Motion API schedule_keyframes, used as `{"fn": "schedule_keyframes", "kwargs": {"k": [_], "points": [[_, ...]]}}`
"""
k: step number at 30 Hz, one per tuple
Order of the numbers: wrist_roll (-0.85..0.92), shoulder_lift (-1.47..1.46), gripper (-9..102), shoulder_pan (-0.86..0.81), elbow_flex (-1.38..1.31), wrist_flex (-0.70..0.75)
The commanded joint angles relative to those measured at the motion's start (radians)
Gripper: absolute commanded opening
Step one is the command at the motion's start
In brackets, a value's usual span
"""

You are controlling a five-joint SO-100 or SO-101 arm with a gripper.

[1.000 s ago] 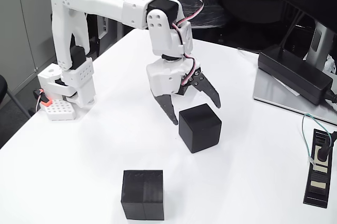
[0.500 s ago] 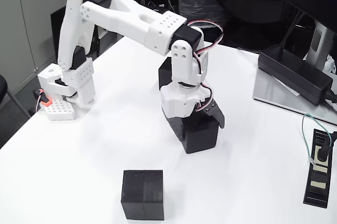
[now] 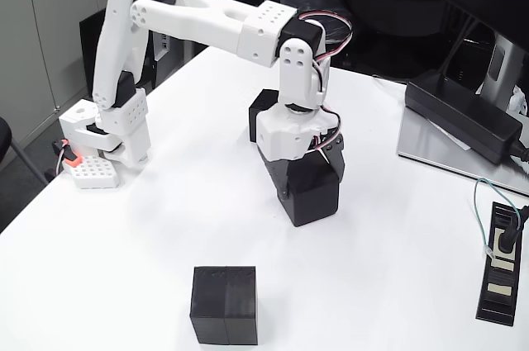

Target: Stack the three blocks in an ordered color.

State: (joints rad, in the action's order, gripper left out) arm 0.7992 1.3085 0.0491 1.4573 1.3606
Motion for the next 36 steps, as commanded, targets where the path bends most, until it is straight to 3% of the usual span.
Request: {"fn": "schedule_keyframes", "kwargs": {"k": [1,8,14,17,27,36], "points": [[0.000,0.038,9,0.008,-0.064,0.066],[0.008,0.098,9,0.011,-0.232,0.216],[0.012,0.114,9,0.014,-0.328,0.225],[0.012,0.115,9,0.100,-0.328,0.225],[-0.052,0.387,9,0.367,-0.195,0.225],[-0.067,0.529,9,0.488,0.052,0.225]]}}
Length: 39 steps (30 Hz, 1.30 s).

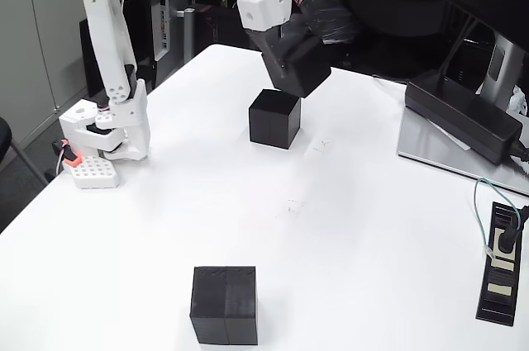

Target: Stack the three blocks in an ordered color.

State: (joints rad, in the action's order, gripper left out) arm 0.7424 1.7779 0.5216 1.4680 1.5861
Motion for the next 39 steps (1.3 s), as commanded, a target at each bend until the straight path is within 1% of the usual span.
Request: {"fn": "schedule_keyframes", "kwargs": {"k": [1,12,21,31,35,39], "points": [[-0.011,0.067,9,0.021,0.064,0.000],[-0.012,0.064,9,0.058,0.166,-0.003],[-0.015,0.063,9,0.060,0.167,-0.005],[-0.074,0.061,9,0.163,0.169,-0.005],[-0.086,0.060,9,0.163,0.169,-0.006],[-0.087,-0.011,8,0.161,0.169,-0.006]]}}
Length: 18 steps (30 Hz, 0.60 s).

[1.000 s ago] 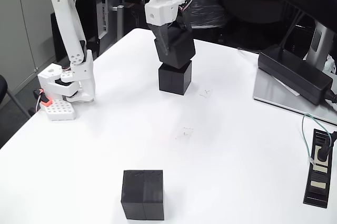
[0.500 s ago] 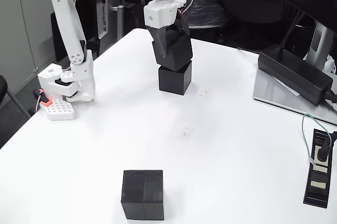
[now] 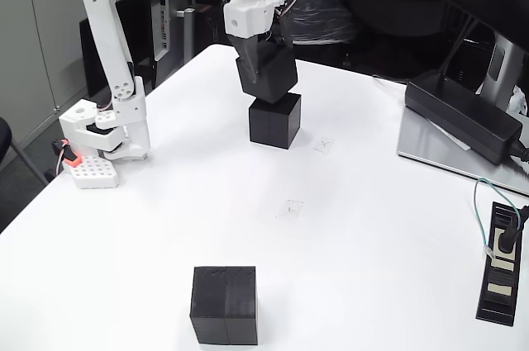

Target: Stack the three blocks in an ordered color.

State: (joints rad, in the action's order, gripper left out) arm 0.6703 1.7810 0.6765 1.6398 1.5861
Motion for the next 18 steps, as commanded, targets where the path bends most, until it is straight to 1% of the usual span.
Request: {"fn": "schedule_keyframes", "kwargs": {"k": [1,8,18], "points": [[-0.015,-0.034,8,0.005,-0.003,-0.006],[-0.015,-0.057,9,0.003,-0.006,-0.055],[-0.015,-0.066,9,0.002,-0.006,-0.066]]}}
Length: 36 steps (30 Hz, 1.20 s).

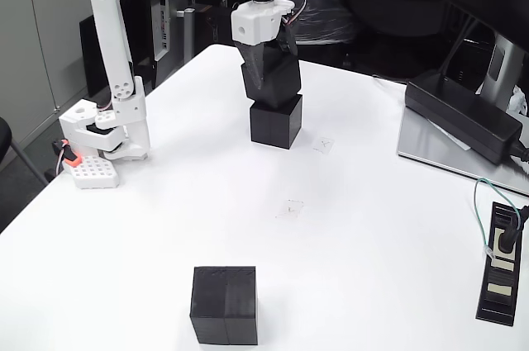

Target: Stack the three blocks in an ordered color.

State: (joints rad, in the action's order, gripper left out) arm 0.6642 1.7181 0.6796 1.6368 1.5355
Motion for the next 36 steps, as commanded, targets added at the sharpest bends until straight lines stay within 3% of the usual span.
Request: {"fn": "schedule_keyframes", "kwargs": {"k": [1,14,36], "points": [[-0.009,-0.003,9,-0.002,-0.003,-0.015],[0.003,-0.002,29,-0.130,-0.017,-0.015],[-0.005,-0.002,31,-0.130,-0.017,-0.015]]}}
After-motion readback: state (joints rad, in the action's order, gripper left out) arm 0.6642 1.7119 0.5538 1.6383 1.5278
